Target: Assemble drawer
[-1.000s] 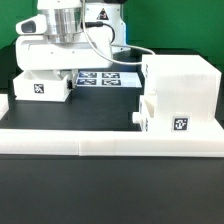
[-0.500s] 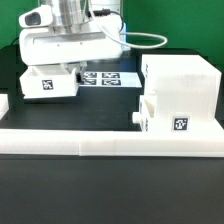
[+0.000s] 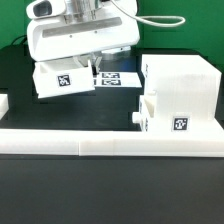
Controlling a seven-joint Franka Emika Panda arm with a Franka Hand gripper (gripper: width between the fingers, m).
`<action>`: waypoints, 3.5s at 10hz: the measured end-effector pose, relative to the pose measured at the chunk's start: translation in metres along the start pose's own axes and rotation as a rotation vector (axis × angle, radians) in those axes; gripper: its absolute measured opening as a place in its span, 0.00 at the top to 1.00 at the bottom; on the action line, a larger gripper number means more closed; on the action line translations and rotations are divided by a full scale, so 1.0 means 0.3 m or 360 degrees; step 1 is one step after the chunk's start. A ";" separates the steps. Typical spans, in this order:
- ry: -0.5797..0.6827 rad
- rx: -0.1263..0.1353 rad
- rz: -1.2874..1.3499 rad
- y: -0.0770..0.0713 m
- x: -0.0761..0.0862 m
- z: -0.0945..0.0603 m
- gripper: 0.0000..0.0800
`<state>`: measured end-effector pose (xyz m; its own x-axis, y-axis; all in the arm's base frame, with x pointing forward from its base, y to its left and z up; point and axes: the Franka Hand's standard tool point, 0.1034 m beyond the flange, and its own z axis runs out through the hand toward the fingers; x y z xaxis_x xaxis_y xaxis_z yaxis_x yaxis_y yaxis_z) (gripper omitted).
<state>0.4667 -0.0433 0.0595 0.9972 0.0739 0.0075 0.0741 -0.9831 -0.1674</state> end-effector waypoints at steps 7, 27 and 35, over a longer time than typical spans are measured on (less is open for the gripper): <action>-0.0066 -0.0025 -0.1186 0.012 0.073 0.002 0.94; -0.0148 -0.0095 -0.2367 -0.056 0.226 0.029 0.94; -0.0136 -0.0096 -0.2389 -0.094 0.247 0.030 0.94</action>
Offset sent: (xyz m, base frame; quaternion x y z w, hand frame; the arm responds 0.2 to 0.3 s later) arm 0.0353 0.0047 0.0049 -0.0205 -0.0164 -0.3561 0.9341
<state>0.5386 -0.0085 0.0560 -0.0068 0.9972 0.0742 0.9998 0.0081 -0.0167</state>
